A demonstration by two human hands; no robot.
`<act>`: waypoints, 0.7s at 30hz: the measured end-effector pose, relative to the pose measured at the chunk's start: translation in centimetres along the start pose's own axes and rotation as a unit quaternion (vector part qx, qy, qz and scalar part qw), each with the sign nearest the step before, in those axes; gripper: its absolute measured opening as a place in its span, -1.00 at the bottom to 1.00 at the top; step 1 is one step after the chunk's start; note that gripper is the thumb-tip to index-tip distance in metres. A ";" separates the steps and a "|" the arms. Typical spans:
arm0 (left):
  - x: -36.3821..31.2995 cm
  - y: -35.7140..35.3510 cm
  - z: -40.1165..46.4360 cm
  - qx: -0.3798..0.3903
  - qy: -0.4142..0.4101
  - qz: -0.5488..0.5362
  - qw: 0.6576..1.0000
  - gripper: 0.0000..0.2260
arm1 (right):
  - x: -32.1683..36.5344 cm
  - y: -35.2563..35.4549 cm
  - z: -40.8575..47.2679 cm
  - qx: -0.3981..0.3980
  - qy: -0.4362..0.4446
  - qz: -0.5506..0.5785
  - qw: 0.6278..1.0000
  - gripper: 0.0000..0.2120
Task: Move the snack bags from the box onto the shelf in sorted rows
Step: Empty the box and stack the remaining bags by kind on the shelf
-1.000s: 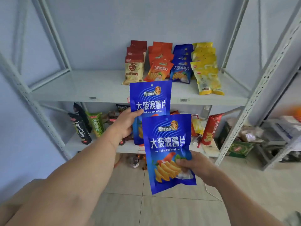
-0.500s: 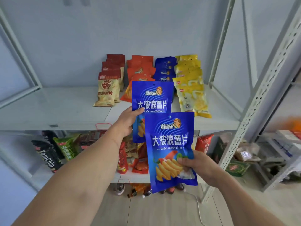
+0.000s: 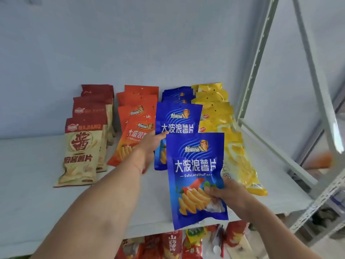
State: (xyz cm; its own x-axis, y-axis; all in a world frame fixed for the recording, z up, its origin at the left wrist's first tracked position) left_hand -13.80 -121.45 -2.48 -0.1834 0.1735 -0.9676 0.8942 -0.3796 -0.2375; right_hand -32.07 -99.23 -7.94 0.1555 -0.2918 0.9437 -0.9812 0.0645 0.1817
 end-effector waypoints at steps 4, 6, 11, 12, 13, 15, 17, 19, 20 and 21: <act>0.9 -0.4 3.4 0.037 0.016 -0.020 0.999 -0.77 | 0.5 0.0 3.3 0.006 -0.007 0.010 1.000 -0.66; 1.5 -0.1 4.6 0.049 0.020 -0.028 0.998 -0.76 | 0.5 -0.2 4.3 0.011 -0.017 0.018 1.000 -0.72; 2.4 1.2 6.3 0.009 0.049 -0.049 0.998 -0.83 | 0.1 -0.8 5.4 0.023 -0.046 0.038 0.998 -0.70; 2.4 1.3 6.6 0.002 0.050 -0.053 0.997 -0.83 | 0.0 -0.8 5.5 0.026 -0.049 0.040 0.998 -0.72; 2.5 1.4 6.7 -0.002 0.052 -0.059 0.997 -0.82 | 0.1 -0.9 5.6 0.028 -0.052 0.043 0.997 -0.74; 2.6 1.6 7.0 -0.007 0.052 -0.068 0.996 -0.83 | 0.2 -1.0 5.7 0.029 -0.053 0.046 0.997 -0.76; 2.7 1.4 6.8 -0.007 0.050 -0.073 0.996 -0.86 | 0.3 -1.0 5.9 0.027 -0.053 0.047 0.997 -0.74; 2.7 1.2 6.7 0.010 0.036 -0.071 0.997 -0.86 | 0.3 -1.3 6.2 0.027 -0.052 0.060 0.997 -0.69; 2.6 1.1 6.7 0.024 0.029 -0.068 0.997 -0.84 | 0.3 -1.5 6.3 0.031 -0.050 0.063 0.996 -0.67; 2.5 1.0 6.5 0.038 0.025 -0.065 0.997 -0.79 | 0.3 -1.7 6.5 0.035 -0.049 0.061 0.996 -0.65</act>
State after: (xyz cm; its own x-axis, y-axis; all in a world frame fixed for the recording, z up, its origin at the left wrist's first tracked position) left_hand -16.05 -127.33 -5.64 -0.2732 0.2695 -0.9234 0.8302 -0.4189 -0.3679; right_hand -31.06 -105.65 -9.81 0.0259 -0.3782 0.9254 -0.9982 0.0395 0.0441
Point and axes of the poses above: each hand's wrist, its own z-axis towards the middle knuckle, its own y-axis out of the back of the hand, x = y × z, the point moved 7 cm from there along z, towards the middle knuckle, and after that the axes turned 9 degrees about -z, right-handed, at the moved point
